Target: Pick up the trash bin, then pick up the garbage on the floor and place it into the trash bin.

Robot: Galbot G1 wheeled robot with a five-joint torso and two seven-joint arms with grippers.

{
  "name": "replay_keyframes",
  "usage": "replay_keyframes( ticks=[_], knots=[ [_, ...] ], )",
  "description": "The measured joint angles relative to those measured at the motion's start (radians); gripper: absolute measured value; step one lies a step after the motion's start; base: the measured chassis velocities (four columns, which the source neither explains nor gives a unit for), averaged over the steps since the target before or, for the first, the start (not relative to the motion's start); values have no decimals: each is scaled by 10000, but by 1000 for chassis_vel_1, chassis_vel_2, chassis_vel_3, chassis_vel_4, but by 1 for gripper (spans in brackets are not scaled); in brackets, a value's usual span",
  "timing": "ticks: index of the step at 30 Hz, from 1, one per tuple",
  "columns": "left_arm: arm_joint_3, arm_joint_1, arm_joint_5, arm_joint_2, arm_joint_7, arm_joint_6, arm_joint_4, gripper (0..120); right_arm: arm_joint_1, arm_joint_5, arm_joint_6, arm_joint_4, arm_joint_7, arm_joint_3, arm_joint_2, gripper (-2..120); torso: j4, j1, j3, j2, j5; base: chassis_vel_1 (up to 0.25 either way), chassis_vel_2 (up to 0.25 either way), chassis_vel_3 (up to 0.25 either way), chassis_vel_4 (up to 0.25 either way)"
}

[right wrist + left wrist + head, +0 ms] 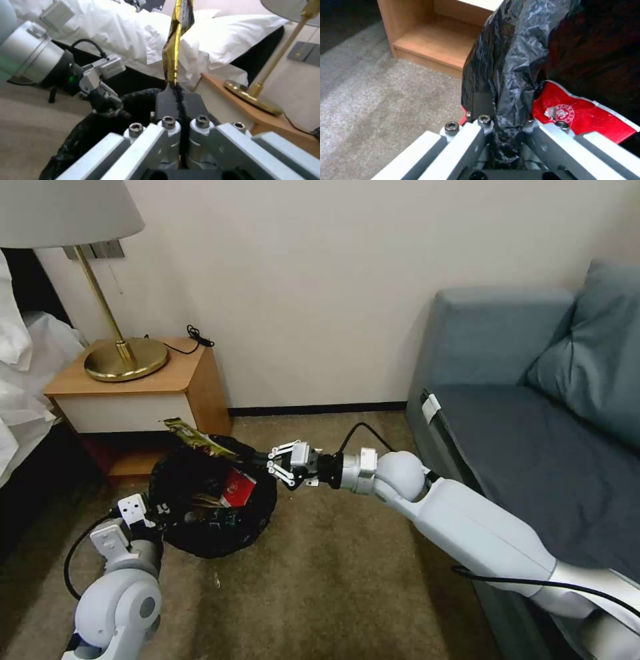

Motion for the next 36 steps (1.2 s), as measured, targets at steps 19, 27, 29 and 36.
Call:
replay_keyframes(
  ticks=[19,27,29,36],
  knots=[
    [-83,125,-169,35,-42,97,-574,0,-254,-505,374,-1192,-212,-394,880,0,0,0,0,0,1,0,0,0,0],
    [-130,187,-253,29,-63,145,-836,0,-226,-776,840,-1501,-285,-557,1092,10,-1,0,0,0,2,0,0,0,0],
    [-125,187,-256,24,-68,152,-836,0,-201,-743,882,-1504,-289,-571,1095,13,-1,0,0,0,1,0,0,0,0],
    [-110,174,-323,41,-105,179,-837,0,-41,-529,895,-1504,-335,-467,1060,38,0,0,0,0,1,0,0,0,0]
  ],
)
